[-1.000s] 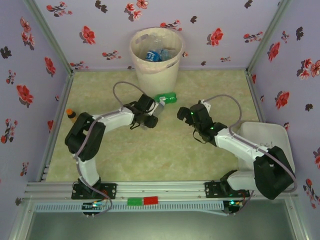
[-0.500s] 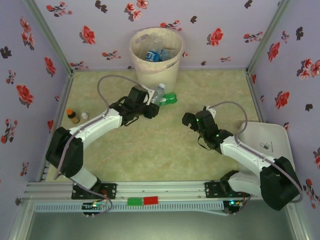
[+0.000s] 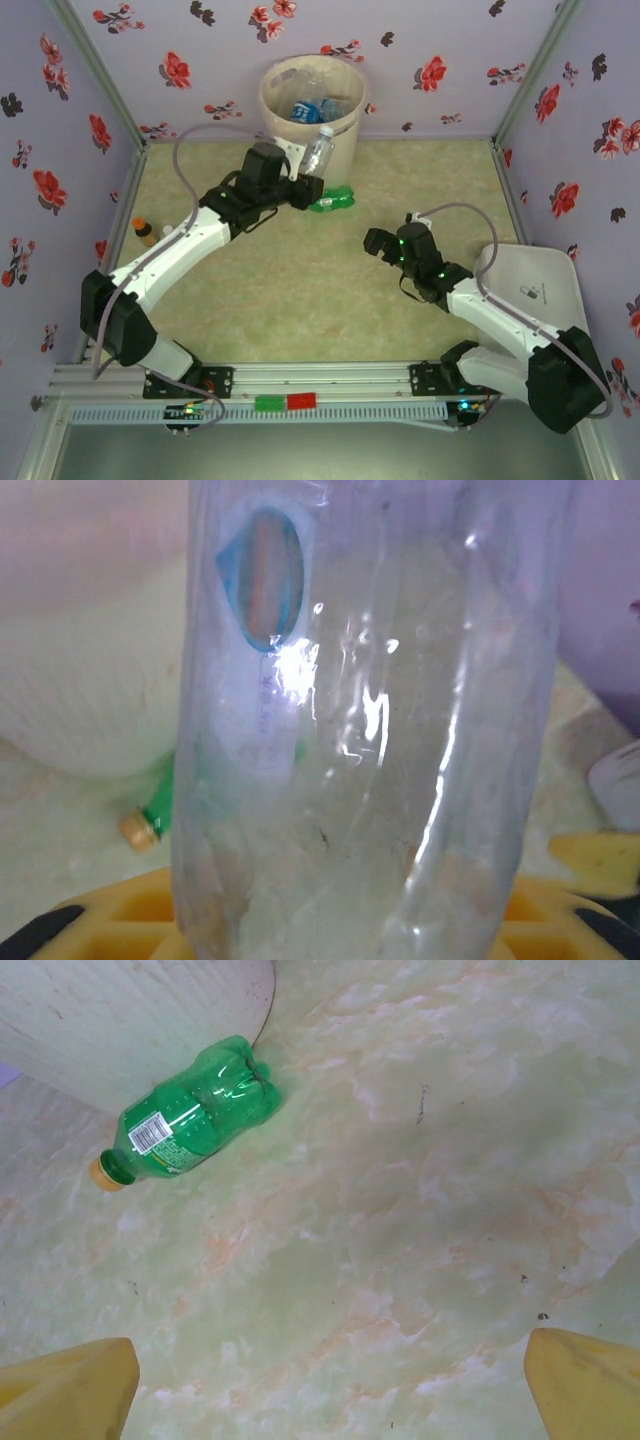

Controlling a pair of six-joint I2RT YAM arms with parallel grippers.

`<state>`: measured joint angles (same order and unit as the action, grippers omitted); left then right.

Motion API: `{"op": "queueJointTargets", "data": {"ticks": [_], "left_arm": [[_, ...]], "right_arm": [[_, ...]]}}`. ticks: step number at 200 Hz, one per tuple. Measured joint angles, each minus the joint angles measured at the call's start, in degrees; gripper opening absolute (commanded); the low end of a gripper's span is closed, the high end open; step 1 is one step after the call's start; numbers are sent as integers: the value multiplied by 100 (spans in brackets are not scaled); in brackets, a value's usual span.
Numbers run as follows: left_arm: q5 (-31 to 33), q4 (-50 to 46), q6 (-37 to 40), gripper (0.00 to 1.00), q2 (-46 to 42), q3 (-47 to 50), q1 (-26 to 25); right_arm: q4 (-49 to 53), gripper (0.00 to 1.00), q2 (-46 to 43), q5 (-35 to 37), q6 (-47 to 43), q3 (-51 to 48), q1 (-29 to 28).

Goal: Put the plastic bottles in the bin

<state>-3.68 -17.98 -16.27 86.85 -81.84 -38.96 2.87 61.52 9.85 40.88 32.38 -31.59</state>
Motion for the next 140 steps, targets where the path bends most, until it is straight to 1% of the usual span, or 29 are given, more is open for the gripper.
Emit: {"op": "queueJointTargets", "data": {"ticks": [17, 39, 58, 105, 122, 140], "left_arm": [[4, -162, 142, 36, 197, -745, 0], [22, -446, 380, 34, 675, -1967, 42], [26, -758, 485, 34, 1263, -3163, 133], [24, -1405, 393, 32, 2999, -5882, 433], [24, -1471, 280, 33, 3574, -6551, 472], [22, -1451, 133, 33, 3950, -6787, 474]], "right_arm": [[7, 100, -116, -7, 2, -59, 0], [7, 100, -234, -24, 4, -74, 0], [7, 100, -293, -28, 7, -74, 0], [13, 100, -385, -66, 22, -74, 0], [39, 100, -433, -66, 20, -74, 0], [55, 100, -485, -63, 20, -74, 0]]}}
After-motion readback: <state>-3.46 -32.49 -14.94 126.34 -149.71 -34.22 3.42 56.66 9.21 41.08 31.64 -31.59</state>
